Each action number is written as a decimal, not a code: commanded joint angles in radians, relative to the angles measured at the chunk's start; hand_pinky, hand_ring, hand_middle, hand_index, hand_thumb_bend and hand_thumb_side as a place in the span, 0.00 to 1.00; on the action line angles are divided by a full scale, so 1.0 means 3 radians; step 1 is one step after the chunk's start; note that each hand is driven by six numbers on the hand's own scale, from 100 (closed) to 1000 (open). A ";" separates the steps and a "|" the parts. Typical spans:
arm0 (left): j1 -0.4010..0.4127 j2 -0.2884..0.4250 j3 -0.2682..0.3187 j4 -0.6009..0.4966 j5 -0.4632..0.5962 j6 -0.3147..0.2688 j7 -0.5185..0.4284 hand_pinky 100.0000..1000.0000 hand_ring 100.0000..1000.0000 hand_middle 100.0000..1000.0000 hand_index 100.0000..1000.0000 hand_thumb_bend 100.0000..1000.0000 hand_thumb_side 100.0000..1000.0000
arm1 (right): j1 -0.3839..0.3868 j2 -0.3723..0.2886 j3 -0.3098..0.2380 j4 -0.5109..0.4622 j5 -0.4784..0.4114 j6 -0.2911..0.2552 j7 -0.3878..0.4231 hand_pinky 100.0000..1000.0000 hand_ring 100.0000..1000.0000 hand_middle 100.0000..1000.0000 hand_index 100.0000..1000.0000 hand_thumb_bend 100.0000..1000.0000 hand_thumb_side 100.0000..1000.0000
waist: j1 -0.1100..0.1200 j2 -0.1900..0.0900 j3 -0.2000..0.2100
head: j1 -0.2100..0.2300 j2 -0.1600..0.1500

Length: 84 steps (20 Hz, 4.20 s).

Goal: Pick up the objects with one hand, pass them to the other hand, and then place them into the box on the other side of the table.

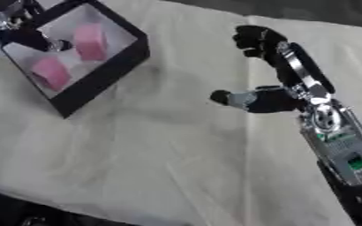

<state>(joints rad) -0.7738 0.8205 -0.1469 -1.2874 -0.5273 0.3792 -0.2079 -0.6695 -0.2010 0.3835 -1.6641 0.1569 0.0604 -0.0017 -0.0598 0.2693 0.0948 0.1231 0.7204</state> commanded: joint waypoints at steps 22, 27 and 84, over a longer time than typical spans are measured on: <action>0.0327 0.0181 0.0129 -0.0869 0.1663 -0.0066 0.1234 0.64 0.63 0.65 0.76 0.20 0.41 | 0.0112 -0.0944 -0.0423 -0.0427 -0.0533 0.0372 0.0078 0.83 0.81 0.76 0.81 0.66 0.00 | -0.0008 -0.0217 -0.0108 | -0.0389 0.0122; 0.0347 0.0196 0.0133 -0.0927 0.1672 -0.0076 0.1245 0.64 0.63 0.65 0.76 0.20 0.41 | 0.0236 -0.1245 -0.0594 -0.0456 -0.0699 0.0488 0.0125 0.83 0.82 0.76 0.81 0.66 0.02 | -0.0002 -0.0201 -0.0115 | -0.0495 0.0099; 0.0374 0.0238 0.0108 -0.0890 0.1572 -0.0052 0.1241 0.65 0.64 0.65 0.75 0.20 0.38 | 0.1029 -0.2988 -0.1288 0.0735 0.0254 -0.0351 0.1625 0.89 0.90 0.85 0.84 0.53 0.12 | 0.0087 -0.0134 -0.0132 | -0.0956 0.0005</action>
<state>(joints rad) -0.6463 0.8528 -0.1211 -1.5451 -0.0510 0.3637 0.1658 -0.3473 -1.0444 0.0074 -1.4513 0.2207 -0.0393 0.4749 -0.0352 0.2418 0.0559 -0.1562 0.7356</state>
